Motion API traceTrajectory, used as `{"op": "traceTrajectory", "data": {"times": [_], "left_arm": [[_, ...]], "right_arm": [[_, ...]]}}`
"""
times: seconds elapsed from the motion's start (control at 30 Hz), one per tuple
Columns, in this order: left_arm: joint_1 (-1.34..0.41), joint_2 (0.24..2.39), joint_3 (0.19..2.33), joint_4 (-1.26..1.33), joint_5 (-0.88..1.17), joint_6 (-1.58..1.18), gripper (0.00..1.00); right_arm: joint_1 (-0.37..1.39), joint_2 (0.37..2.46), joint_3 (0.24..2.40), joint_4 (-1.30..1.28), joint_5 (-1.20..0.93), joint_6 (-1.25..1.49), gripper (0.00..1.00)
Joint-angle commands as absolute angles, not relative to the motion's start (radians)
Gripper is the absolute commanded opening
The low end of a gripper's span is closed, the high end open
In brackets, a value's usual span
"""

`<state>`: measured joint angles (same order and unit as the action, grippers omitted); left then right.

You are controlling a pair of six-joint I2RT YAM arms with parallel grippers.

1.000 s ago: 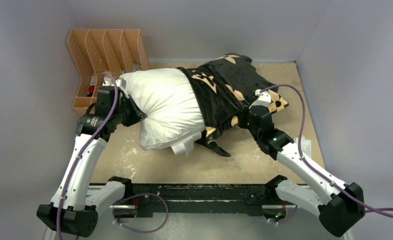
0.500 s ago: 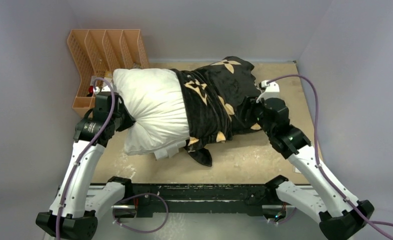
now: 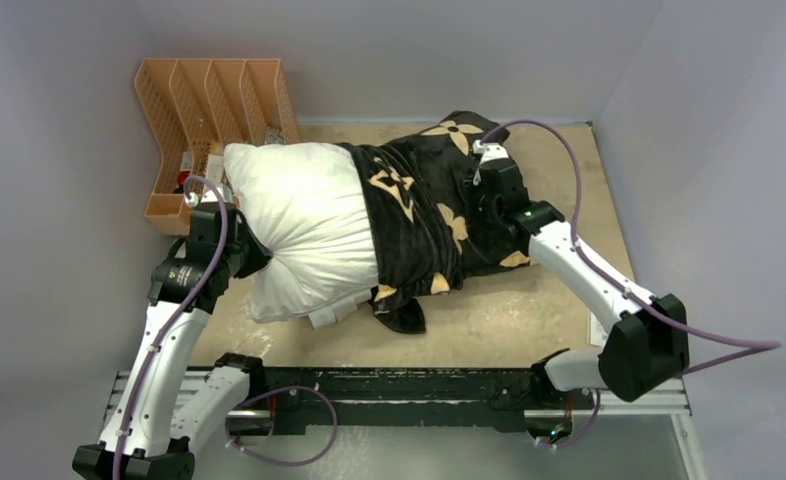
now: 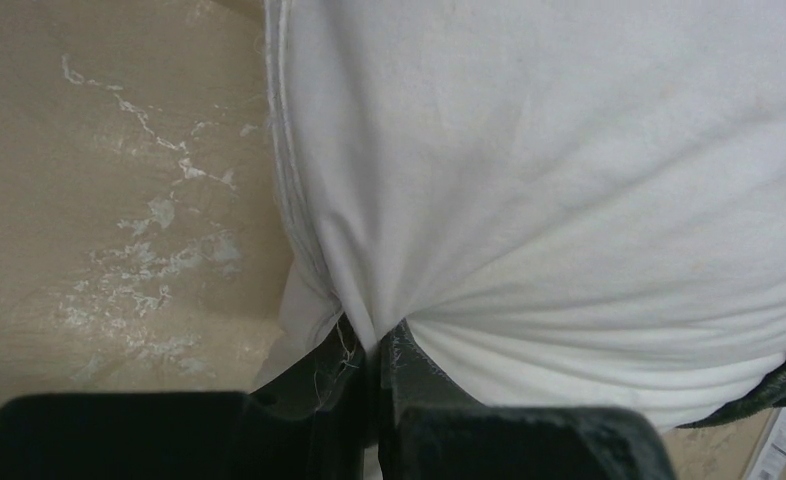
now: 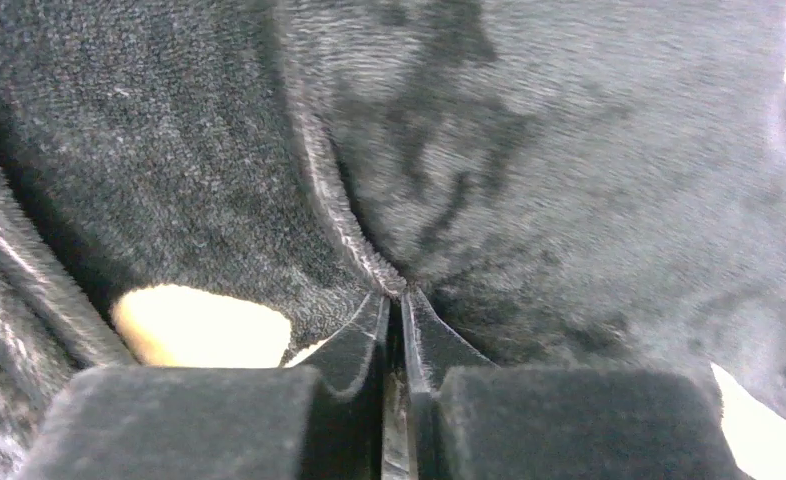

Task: Remove the pillowcase from the pillow
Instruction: Remove the pillow from the pillowcase.

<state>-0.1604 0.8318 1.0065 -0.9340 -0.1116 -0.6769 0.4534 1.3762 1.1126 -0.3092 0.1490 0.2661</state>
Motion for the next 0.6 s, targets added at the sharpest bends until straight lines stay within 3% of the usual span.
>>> {"op": "traceTrajectory", "data": {"times": [0.0,0.37,0.57], "left_arm": [[-0.144,0.795,1.012,-0.891,-0.244,-0.691,0.0],[-0.144,0.782,1.004,-0.919,-0.368,-0.707,0.0],[-0.144,0.756,0.972,-0.864,-0.273,-0.671,0.0]], "right_arm": [[0.387,1.266,1.059,-0.309,0.295,0.285,0.0],[0.308,0.974,0.932,-0.394,0.481,0.389,0.0],[0.307,0.793,0.932,-0.36,0.312,0.33,0.0]]}}
